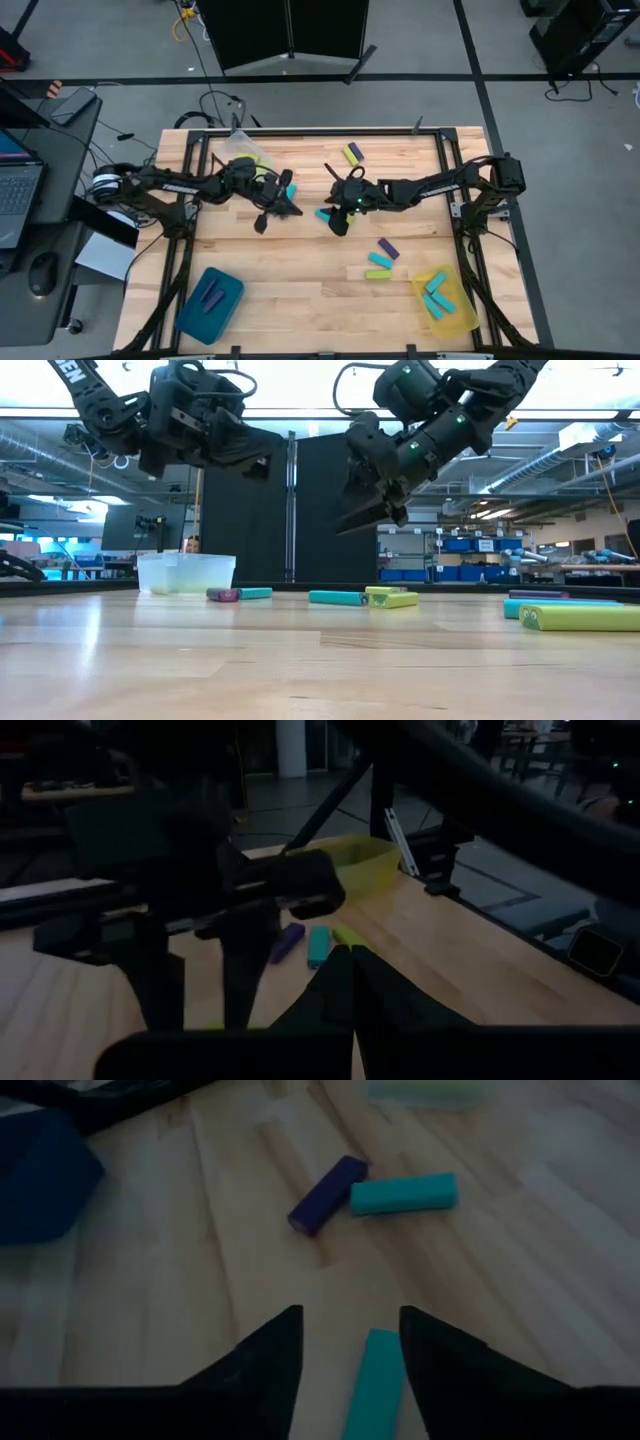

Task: Sort blocks
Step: Put the blue block into the yellow bin

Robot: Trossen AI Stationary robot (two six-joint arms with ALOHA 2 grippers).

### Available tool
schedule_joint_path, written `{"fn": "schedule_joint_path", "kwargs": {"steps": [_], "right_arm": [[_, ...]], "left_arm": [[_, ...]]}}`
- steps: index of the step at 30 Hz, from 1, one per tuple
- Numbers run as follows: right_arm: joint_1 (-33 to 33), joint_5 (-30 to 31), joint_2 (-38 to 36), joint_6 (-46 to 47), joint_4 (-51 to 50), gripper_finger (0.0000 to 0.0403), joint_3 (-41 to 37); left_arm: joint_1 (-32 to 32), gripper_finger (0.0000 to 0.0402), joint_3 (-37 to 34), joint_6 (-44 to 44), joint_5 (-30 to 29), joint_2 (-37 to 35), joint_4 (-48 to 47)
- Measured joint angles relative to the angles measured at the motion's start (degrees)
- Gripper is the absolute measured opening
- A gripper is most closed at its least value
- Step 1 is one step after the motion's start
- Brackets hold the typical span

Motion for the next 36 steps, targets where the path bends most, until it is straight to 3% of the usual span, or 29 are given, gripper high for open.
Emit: {"fn": "schedule_joint_path", "kwargs": {"steps": [4, 9, 16, 25, 36], "right_arm": [[0.06, 1.95, 2.18, 0.08, 0.0, 0.0202, 0.08], [-0.13, 3.19, 6.48, 1.64, -1.59, 0.021, 2.96], [-0.22, 6.18, 9.4, 3.39, -17.23, 0.021, 11.3], [0.37, 1.02, 10.64, 1.07, -25.79, 0.0211, 15.05], [-0.17, -0.05, 15.36, 1.99, -24.8, 0.0211, 16.24]], "left_arm": [[0.5, 0.0003, -0.82, 0.15, 0.26, 0.3, 1.05], [1.72, 0.0003, -6.35, -2.03, 0.54, 0.26, 10.78], [4.21, 0.0003, -13.58, -7.62, 0.11, 0.24, 25.08], [4.8, 0.0003, -15.13, -8.77, -0.75, 0.24, 26.3], [4.8, 0.0004, -15.13, -8.8, -1.52, 0.24, 26.25]]}}
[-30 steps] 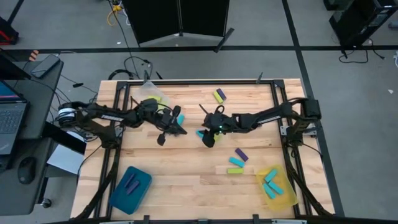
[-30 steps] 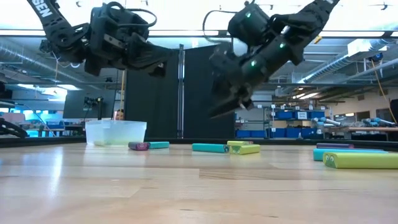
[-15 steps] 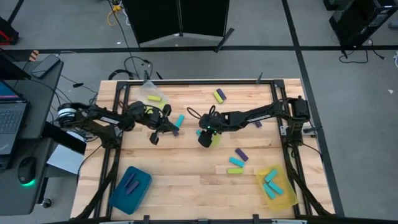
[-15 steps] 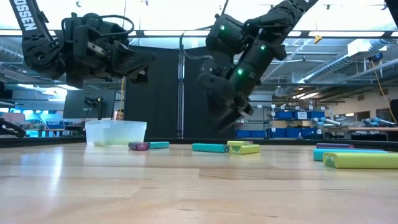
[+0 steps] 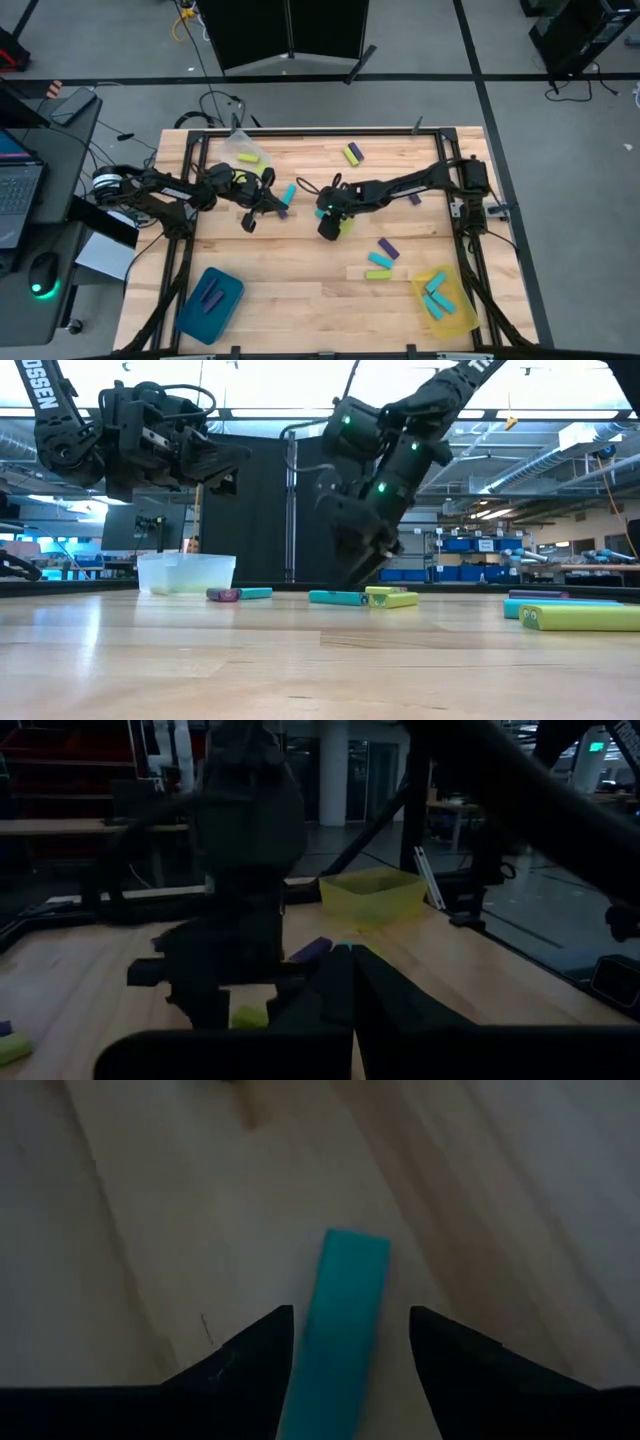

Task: Sort blocks
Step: Put the blue block into the yellow bin

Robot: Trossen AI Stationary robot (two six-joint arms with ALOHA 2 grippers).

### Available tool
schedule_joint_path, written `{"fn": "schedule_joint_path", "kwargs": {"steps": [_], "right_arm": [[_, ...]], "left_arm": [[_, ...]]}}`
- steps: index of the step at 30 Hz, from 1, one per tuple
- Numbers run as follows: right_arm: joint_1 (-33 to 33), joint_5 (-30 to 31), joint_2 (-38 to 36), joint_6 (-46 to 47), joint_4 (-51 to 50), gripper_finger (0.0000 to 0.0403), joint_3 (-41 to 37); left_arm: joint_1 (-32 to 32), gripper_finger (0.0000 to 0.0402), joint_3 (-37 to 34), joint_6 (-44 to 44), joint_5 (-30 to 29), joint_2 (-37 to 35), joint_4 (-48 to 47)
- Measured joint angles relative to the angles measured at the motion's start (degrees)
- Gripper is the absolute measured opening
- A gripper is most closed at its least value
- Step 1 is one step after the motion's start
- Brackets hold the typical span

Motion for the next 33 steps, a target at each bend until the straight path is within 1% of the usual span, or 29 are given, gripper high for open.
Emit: {"fn": "schedule_joint_path", "kwargs": {"steps": [4, 9, 12, 16, 18, 20, 22, 26, 29, 33], "right_arm": [[0.02, 1.53, 1.49, 0.0, 0.47, 0.0211, -0.01], [-0.66, 0.76, 2.36, -0.2, 0.89, 0.0198, 0.06], [-0.85, 0.92, 2.51, -0.44, 0.89, 0.0172, 0.08], [-1.11, 0.27, 2.03, -1.77, 0.7, 0.0117, 0.05], [-1.13, -1.71, 1.08, -2.79, 0.38, 0.0114, -0.09], [-1.13, -4.08, -1.07, -3.46, -0.16, 0.0114, -0.23], [-1.01, -5.03, -4.78, -3.56, -0.8, 0.0114, -0.18], [0.1, -4.33, -13.02, -0.52, -8.49, 0.0114, -0.08], [2.56, -2.69, -19.11, 5.23, -15.5, 0.0114, -0.1], [8.87, -0.53, -24.67, 16.71, -26.93, 0.0114, -0.06]], "left_arm": [[0.0, 0.0004, 0.0, 0.01, 0.0, 0.0, -0.09], [0.0, 0.0004, 0.0, 0.0, -0.13, 0.0, -0.09], [0.0, 0.0004, 0.0, 0.0, -0.13, 0.0, 0.1], [0.0, 0.0004, 0.0, -0.15, -0.2, 0.0, 0.11], [0.0, 0.0004, 0.0, -0.26, -0.37, 0.0, 0.11], [0.0, 0.0004, 0.0, -0.33, -0.48, 0.0, 0.16], [0.0, 0.0004, 0.0, -0.34, -0.62, 0.0, 0.2], [0.0, 0.0004, 0.0, -0.28, -0.85, 0.0, 0.29], [0.0, 0.0004, 0.0, -0.28, -0.92, 0.0, 0.24], [0.0, 0.0004, 0.0, -0.35, -1.48, 0.0, 0.24]]}}
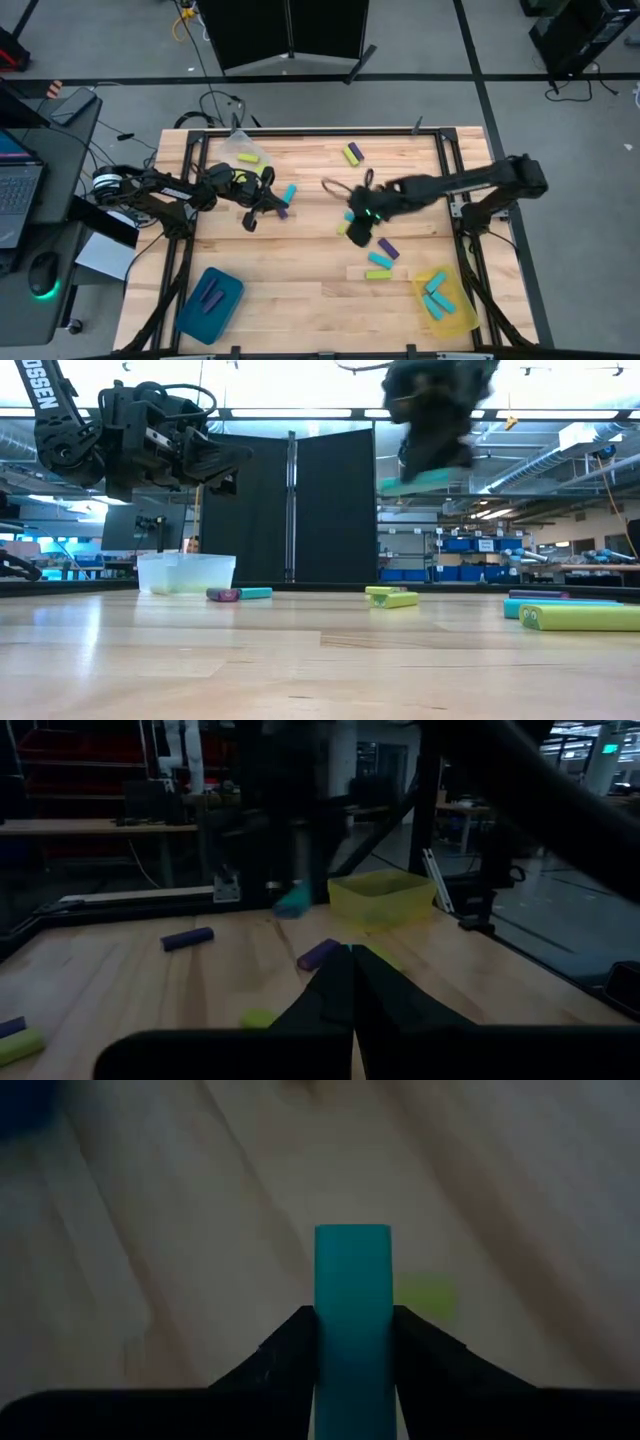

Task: Sort blocks
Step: Put the blue block into the yellow bin

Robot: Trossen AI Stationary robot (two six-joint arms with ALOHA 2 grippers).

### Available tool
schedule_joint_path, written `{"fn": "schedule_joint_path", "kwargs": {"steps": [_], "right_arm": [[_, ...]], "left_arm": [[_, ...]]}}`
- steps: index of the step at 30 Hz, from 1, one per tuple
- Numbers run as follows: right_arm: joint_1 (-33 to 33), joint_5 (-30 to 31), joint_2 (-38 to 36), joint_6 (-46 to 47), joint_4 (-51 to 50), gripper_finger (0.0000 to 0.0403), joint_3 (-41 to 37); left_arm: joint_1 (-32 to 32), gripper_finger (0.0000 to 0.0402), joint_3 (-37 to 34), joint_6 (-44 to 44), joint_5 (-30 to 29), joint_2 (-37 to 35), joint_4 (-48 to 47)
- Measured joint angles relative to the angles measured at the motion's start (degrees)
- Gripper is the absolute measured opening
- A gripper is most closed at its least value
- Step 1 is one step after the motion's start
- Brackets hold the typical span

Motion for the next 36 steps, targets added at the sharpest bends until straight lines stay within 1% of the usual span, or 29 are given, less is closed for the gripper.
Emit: {"fn": "schedule_joint_path", "kwargs": {"steps": [4, 7, 10, 13, 17, 23, 25, 27, 29, 33, 36], "right_arm": [[8.8, 0.55, -3.55, 14.95, -10.32, 0.0114, -0.02], [15.68, 0.32, -4.54, 28.17, -18.06, 0.0114, -0.02], [22.74, -1.45, -5.14, 41.44, -24.61, 0.0114, -0.02], [29.67, -2.68, -4.35, 52.44, -27.75, 0.0114, -0.05], [36.71, -4.06, -2.91, 63.08, -27.4, 0.0114, -1.47], [44.88, -7.72, -1.91, 71.55, -25.39, 0.0114, -3.58], [47.15, -7.78, -1.93, 74.36, -25.07, 0.0114, -4.8], [49.25, -7.36, -1.94, 75.72, -22.62, 0.0114, -7.22], [50.56, -7.87, -1.93, 76.3, -18.28, 0.0114, -10.43], [51.72, -10.9, -1.93, 76.35, -5.79, 0.0114, -16.41], [51.72, -10.8, -1.92, 76.31, 1.47, 0.0114, -19.16]], "left_arm": [[0.0, 0.0004, 0.0, 0.0, -0.79, 0.0, 0.02], [0.0, 0.0004, 0.0, -0.04, -0.93, 0.0, 0.21], [0.0, 0.0004, 0.0, -0.06, -0.98, 0.0, 0.26], [0.0, 0.0004, 0.0, -2.04, -0.97, 0.0, 0.19], [0.0, 0.0004, 0.0, -4.98, -0.26, 0.0, -0.7], [-0.02, 0.0004, 0.0, -5.96, -0.82, 0.0, 0.32], [0.0, 0.0004, 0.0, -5.81, -2.04, -0.02, 0.3], [0.0, 0.0004, 0.0, -5.86, -2.52, -0.02, 0.18], [0.0, 0.0004, 0.0, -5.97, -2.67, -0.02, 0.1], [0.0, 0.0004, 0.0, -6.01, -2.73, -0.02, -0.28], [0.0, 0.0004, 0.01, -6.01, -3.06, -0.02, -0.25]]}}
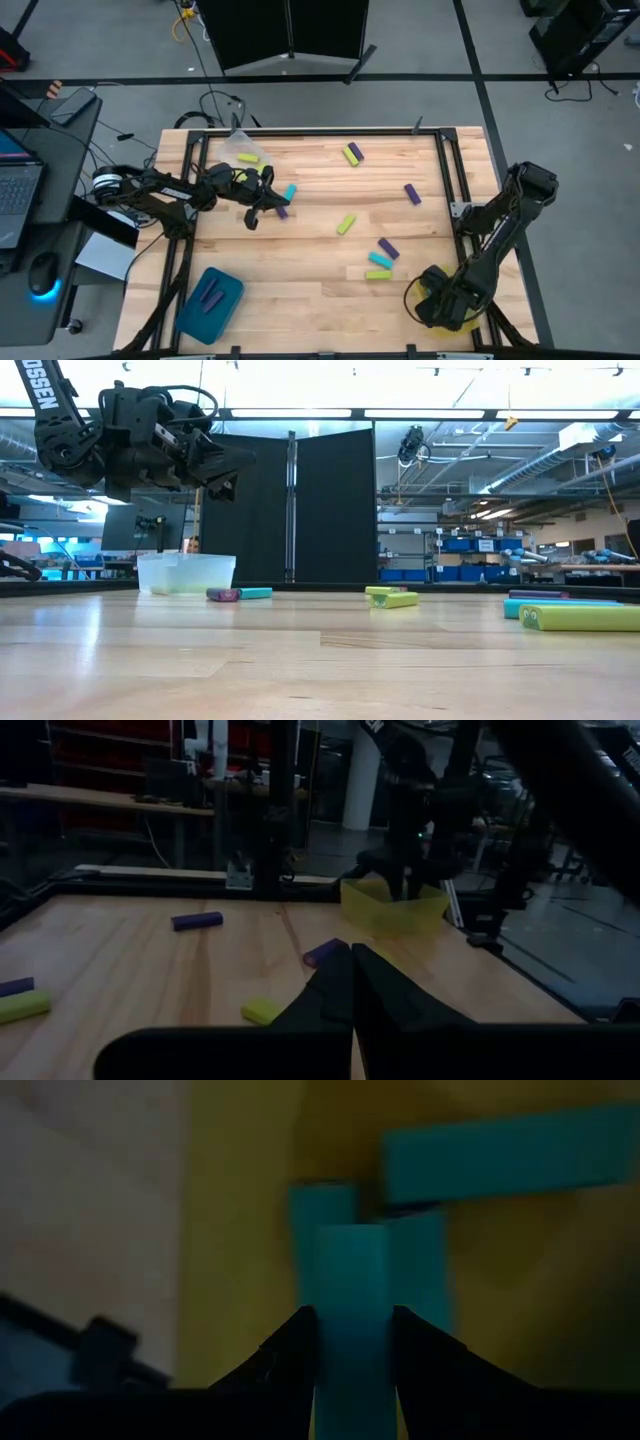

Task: Sort blocks
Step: Put the blue block into the yellow bin, then put the purple block into the blue bin

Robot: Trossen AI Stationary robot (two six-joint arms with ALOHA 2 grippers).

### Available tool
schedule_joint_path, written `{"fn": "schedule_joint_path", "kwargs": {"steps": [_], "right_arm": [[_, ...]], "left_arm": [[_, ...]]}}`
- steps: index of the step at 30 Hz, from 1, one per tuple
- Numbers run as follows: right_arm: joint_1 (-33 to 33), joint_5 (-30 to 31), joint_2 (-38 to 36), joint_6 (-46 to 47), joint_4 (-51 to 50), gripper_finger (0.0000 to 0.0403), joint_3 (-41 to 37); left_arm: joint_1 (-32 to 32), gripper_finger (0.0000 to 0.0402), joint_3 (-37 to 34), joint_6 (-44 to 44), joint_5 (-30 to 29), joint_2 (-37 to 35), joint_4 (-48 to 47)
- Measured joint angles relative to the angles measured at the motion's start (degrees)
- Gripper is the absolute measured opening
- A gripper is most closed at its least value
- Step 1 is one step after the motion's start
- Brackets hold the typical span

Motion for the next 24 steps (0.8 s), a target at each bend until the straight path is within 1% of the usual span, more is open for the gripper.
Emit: {"fn": "schedule_joint_path", "kwargs": {"steps": [4, 8, 12, 14, 17, 19, 21, 24], "right_arm": [[-0.02, -1.18, -0.1, -0.12, 7.06, 0.0114, -3.3], [-0.02, -2.27, -0.1, -0.49, 8.78, 0.0114, -4.53], [-0.15, -3.2, -0.08, -2.59, 8.65, 0.0114, -3.55], [-0.51, -4.51, -0.08, -4.21, 7.19, 0.0139, -2.32], [-1.51, -6.18, -0.08, -6.73, 2.28, 0.0204, -0.53], [-2.68, -6.9, -0.4, -9.16, -0.63, 0.0236, 0.6], [-4.09, -7.03, -1.43, -11.56, -3.58, 0.0253, 1.85], [-6.5, -7.01, -3.96, -15.04, -8.2, 0.0258, 3.89]], "left_arm": [[0.0, 0.0004, 0.01, 0.26, -0.03, 0.0, -0.42], [0.0, 0.0004, 0.01, 0.39, -0.7, 0.0, 0.1], [0.0, 0.0004, 0.01, 0.37, -0.7, 0.0, -0.81], [0.0, 0.0004, 0.01, 0.37, -0.7, 0.02, -1.21], [0.0, 0.0004, 0.01, 0.37, -0.7, 0.02, -1.17], [0.0, 0.0004, 0.01, 0.5, -0.7, 0.0, -1.17], [0.0, 0.0004, 0.01, 0.51, -0.7, 0.02, -1.19], [0.0, 0.0004, 0.01, 0.46, -0.7, 0.0, -1.19]]}}
